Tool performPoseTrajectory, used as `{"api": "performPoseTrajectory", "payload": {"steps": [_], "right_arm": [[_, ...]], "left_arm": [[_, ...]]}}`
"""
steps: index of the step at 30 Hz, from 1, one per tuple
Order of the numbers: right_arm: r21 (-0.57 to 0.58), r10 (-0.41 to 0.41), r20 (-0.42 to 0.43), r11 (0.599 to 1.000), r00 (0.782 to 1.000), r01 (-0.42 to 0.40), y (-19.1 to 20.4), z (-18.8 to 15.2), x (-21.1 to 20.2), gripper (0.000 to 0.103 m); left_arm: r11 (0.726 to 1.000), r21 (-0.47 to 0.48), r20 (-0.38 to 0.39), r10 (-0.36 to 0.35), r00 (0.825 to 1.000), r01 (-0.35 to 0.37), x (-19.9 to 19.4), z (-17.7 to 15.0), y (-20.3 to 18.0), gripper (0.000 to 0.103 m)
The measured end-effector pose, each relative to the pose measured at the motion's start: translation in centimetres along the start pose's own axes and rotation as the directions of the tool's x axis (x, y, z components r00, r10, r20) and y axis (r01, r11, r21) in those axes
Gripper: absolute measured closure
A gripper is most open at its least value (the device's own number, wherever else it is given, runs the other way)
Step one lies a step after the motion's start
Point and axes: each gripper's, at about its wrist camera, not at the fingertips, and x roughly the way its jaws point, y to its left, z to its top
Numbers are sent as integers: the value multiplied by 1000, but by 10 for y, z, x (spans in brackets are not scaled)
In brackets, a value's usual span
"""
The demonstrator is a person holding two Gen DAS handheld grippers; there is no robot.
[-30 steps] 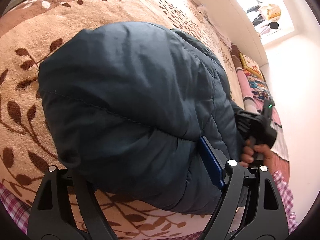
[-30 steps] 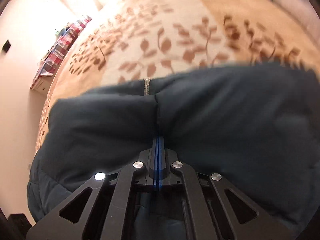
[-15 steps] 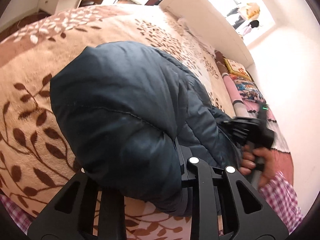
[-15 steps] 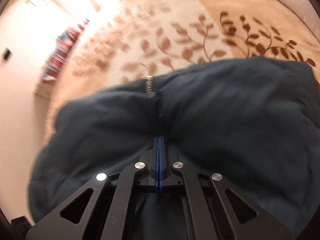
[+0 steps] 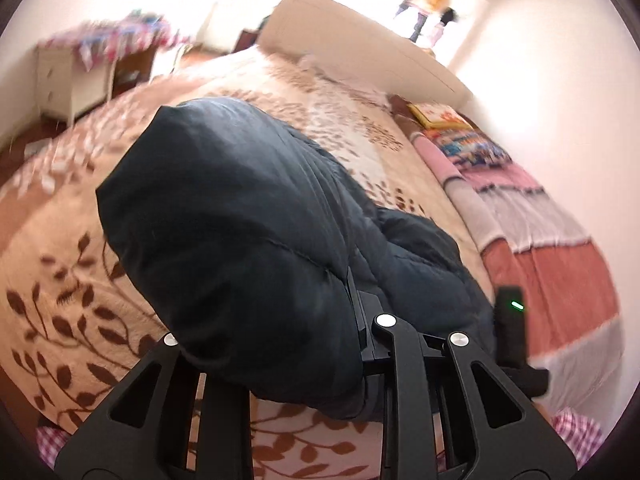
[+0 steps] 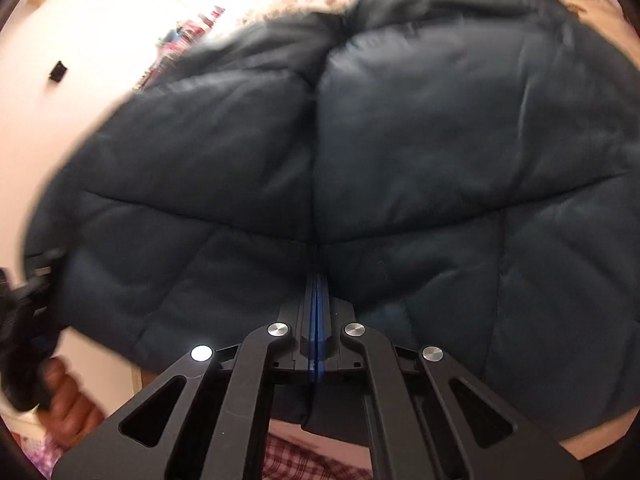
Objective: Fold large clothes
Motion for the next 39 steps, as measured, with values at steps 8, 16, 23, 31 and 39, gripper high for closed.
{"api": "performPoseTrajectory", "payload": {"steps": [8,16,23,31,39], "right_arm": [[14,106,51,994,993,-107,-7,-5,-36,102],[171,24,339,981,940,-86,-113,-40,-156,102],[303,161,254,923,954,-236,-150,-41,-78,101],[277,221,261,915,940,-293,-149,-42,-69,103],[364,333,295,828,896,-427,-179,-63,-67,103]], "left_arm": [[974,225,67,-14,998,-2,-18,13,-69,80],[937,349,86,-15,996,-16,-24,8,-109,80],[857,516,72,-43,997,0,-15,-11,-173,80],[701,703,-44,-119,992,115,37,-61,-258,78],[618,765,-151,-103,983,182,84,-111,-280,71]]}}
